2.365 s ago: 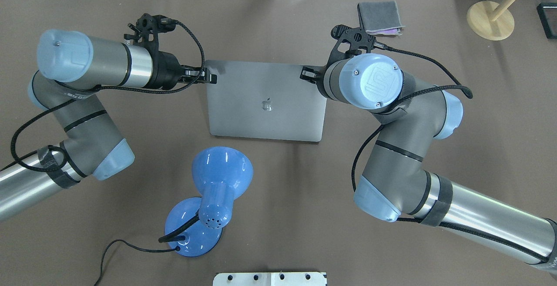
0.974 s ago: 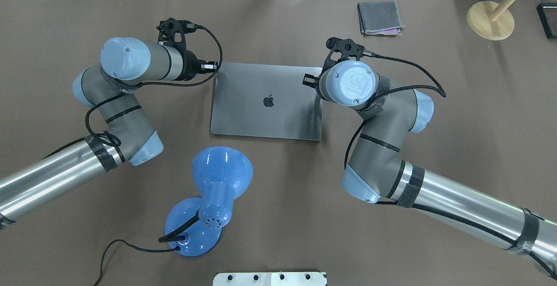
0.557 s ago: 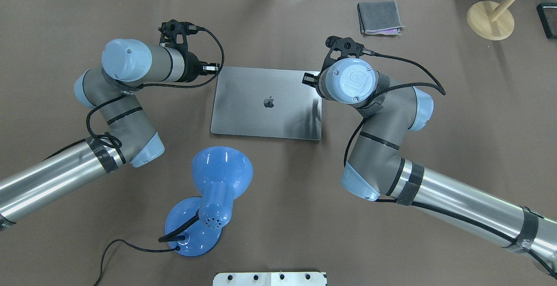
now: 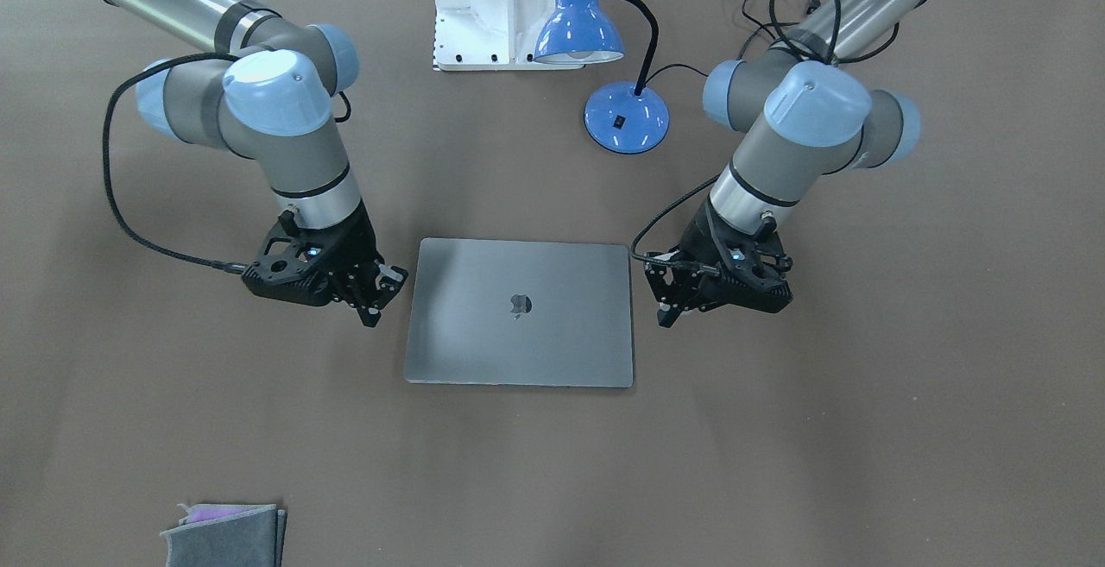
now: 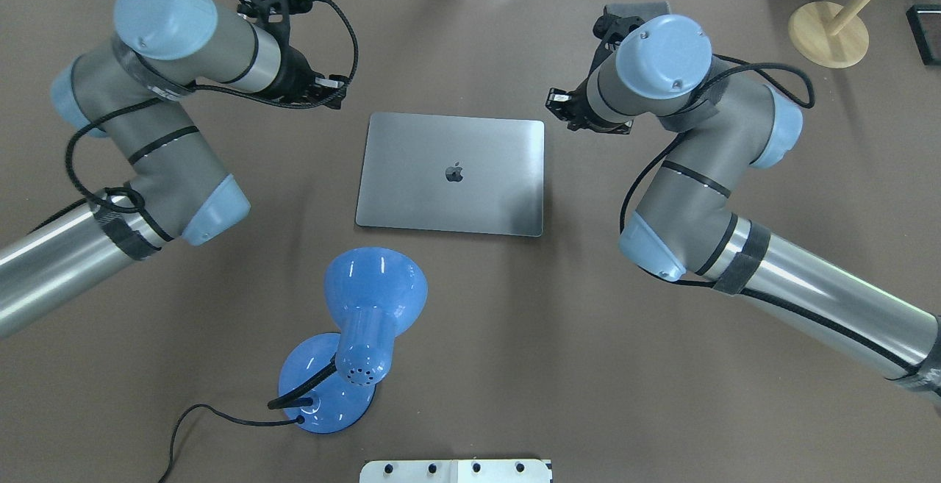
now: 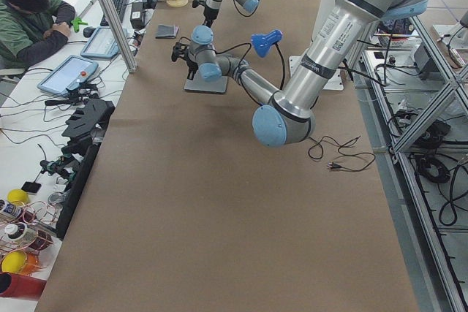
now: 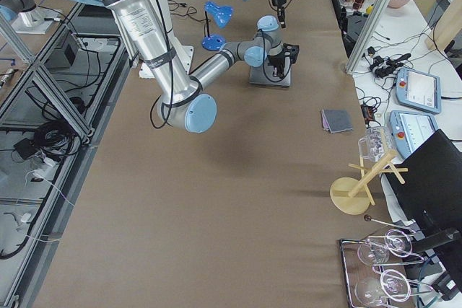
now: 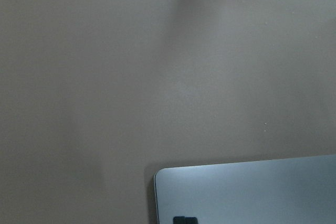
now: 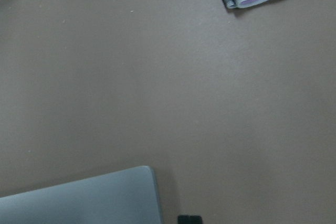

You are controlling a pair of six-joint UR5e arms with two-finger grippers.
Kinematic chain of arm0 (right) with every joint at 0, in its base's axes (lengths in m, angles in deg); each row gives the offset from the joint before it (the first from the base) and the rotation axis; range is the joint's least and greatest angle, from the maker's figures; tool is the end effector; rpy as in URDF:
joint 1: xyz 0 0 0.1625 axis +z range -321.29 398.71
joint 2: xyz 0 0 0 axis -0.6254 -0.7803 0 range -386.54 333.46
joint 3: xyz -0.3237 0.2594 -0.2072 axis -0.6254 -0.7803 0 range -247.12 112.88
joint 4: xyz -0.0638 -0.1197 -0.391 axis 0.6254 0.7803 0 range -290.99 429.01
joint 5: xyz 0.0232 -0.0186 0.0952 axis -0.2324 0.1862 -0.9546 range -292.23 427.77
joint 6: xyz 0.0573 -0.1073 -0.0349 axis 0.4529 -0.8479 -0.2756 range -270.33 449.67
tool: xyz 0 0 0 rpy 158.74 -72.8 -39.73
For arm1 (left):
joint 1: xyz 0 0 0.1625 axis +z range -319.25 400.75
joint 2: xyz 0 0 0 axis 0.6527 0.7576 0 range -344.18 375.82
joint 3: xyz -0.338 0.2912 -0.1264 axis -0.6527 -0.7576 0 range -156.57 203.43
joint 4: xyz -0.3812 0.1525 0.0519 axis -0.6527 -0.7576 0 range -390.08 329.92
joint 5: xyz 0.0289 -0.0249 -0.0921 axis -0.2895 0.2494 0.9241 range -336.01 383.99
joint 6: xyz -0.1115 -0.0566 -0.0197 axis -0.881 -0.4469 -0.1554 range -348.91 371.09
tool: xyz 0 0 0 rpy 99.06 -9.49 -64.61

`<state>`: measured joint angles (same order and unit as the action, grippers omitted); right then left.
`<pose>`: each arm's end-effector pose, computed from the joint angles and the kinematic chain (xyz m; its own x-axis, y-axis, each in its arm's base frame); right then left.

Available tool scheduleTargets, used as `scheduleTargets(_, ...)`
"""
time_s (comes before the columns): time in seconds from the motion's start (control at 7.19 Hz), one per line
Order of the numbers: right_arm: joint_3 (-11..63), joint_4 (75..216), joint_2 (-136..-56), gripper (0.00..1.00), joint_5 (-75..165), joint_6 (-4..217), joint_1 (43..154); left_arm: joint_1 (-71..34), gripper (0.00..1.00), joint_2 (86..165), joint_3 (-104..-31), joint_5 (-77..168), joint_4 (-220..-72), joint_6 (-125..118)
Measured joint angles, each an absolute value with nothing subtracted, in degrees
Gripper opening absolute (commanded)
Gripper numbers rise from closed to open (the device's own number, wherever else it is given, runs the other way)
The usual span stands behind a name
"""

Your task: Close laptop

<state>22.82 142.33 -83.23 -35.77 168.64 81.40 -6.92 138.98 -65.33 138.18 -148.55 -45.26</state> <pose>-0.4741 -0.5784 0.3380 0.5653 0.2683 0.7800 -0.4272 0.9041 -0.0014 0.4354 -0.5988 0.3139 0.5177 0.1824 -0.8359 0.1772 0.9330 0.3133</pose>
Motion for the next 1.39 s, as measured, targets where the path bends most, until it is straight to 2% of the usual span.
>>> scheduleTargets(0.56,32.22,150.64,-92.98,1.0,-44.41,147.35,90.55,-16.51,0.99,131.17,-80.99,143.29,-125.78,-24.33)
scheduleTargets(0.97,39.86,151.64,-110.94,1.0,-53.48,118.92,104.98,-29.86,0.99,125.53,-82.3,150.07,-113.49,2.78)
scheduleTargets(1.39,40.84,157.6,-121.05,1.0,-56.77,90.84,121.0,-41.61,0.99,117.63,-77.29,154.71,-112.08,23.49)
